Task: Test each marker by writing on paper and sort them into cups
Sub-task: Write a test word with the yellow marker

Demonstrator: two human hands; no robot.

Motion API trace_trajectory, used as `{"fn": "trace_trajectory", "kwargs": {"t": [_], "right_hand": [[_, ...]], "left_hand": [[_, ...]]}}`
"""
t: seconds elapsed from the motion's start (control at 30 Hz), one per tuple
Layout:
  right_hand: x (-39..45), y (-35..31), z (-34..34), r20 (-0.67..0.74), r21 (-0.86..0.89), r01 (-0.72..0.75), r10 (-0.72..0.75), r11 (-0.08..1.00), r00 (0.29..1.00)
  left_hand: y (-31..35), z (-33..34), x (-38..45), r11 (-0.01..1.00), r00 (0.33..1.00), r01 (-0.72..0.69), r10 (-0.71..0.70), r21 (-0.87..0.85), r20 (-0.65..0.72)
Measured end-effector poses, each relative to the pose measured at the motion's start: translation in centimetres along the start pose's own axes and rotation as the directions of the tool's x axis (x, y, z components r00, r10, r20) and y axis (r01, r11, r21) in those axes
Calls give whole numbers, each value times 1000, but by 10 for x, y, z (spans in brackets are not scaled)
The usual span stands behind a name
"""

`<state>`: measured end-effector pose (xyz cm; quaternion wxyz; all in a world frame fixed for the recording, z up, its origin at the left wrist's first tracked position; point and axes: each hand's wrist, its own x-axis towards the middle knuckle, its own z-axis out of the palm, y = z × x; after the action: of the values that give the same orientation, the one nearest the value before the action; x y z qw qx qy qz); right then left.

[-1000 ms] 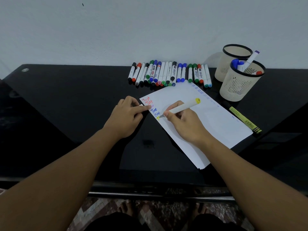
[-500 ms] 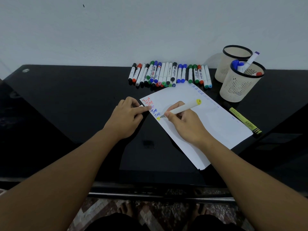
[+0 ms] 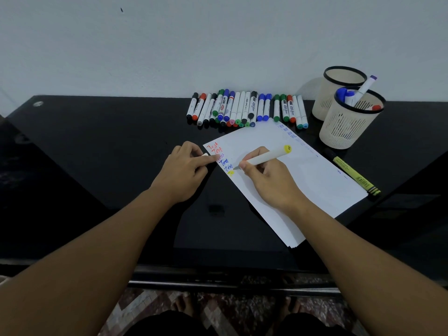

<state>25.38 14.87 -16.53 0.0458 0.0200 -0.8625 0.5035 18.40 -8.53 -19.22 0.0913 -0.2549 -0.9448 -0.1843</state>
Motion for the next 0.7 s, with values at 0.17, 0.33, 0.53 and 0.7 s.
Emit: {"fn": "trace_trajectory", "kwargs": {"t": [0.17, 0.33, 0.53, 0.7], "right_hand": [[-3, -1, -3, -3, -10, -1, 1, 1000, 1000], [-2, -1, -2, 5, 17, 0, 0, 1000, 1000], [-1, 0, -1, -18, -18, 6, -6, 1000, 1000], [0, 1, -3, -100, 152, 15, 0, 988, 995]], "left_hand": [[1, -2, 0, 1000, 1000, 17, -17, -8, -1], [1, 0, 0, 1000, 1000, 11, -11, -4, -3], [-1, 1, 0, 1000, 1000, -8, 8, 5, -17], [-2, 2, 0, 999, 999, -28, 27, -19, -43]]}}
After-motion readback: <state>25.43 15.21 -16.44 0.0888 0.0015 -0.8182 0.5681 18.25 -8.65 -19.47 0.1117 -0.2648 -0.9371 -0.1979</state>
